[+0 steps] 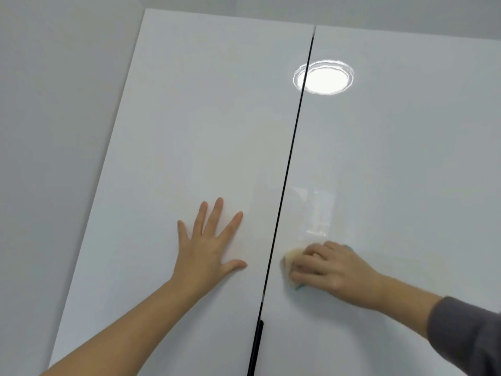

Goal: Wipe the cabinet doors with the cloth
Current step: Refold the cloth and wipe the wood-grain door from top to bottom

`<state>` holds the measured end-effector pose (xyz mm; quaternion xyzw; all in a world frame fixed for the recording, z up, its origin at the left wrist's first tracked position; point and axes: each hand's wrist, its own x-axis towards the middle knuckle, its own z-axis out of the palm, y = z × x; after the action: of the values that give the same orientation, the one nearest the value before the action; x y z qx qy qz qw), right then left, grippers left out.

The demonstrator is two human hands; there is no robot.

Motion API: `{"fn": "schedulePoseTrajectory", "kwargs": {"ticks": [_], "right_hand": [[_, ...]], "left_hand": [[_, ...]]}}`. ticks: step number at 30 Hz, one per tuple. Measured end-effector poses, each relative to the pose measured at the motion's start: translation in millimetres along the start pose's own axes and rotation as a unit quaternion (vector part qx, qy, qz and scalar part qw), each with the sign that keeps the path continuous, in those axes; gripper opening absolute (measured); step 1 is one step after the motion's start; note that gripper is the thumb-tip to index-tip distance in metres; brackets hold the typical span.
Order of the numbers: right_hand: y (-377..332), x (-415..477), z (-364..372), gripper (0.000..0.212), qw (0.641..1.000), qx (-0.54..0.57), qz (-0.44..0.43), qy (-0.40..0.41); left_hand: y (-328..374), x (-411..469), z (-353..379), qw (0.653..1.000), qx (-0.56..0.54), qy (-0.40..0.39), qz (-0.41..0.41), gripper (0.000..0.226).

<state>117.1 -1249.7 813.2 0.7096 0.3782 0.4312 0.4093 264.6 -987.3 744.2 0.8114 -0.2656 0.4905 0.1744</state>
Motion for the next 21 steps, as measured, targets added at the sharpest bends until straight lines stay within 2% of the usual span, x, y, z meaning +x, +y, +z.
{"fn": "schedulePoseTrajectory", "kwargs": {"ticks": [2,5,7,11,14,18,21], "right_hand": [[46.2,22.3,-5.9,0.029,0.993,-0.024,0.098,0.067],[94.3,76.4,-19.1,0.030,0.944,-0.023,0.300,0.136],[115.1,118.7,-18.5,0.035,0.916,-0.003,0.362,0.170],[148.4,202.6,0.3,0.035,0.893,-0.001,0.392,0.220],[154.9,246.2,13.3,0.039,0.886,0.003,0.399,0.235],[153.2,274.9,22.0,0.038,0.905,-0.008,0.367,0.217],[123.3,303.0,39.1,0.033,0.931,0.005,0.302,0.203]], "left_hand": [[-1.5,0.3,1.5,1.000,0.000,0.002,0.008,0.097],[-9.6,1.9,-2.1,1.000,-0.001,0.019,0.023,0.093],[-26.9,4.9,-7.5,0.999,-0.029,0.033,0.011,0.089],[-79.9,5.1,-18.0,0.991,-0.086,0.036,-0.094,0.094],[-109.7,-4.9,-22.9,0.990,-0.076,0.013,-0.115,0.097],[-124.2,-7.9,-23.2,0.991,-0.077,0.013,-0.111,0.099],[-137.3,-20.0,-19.3,0.984,-0.101,0.027,-0.142,0.102]]}}
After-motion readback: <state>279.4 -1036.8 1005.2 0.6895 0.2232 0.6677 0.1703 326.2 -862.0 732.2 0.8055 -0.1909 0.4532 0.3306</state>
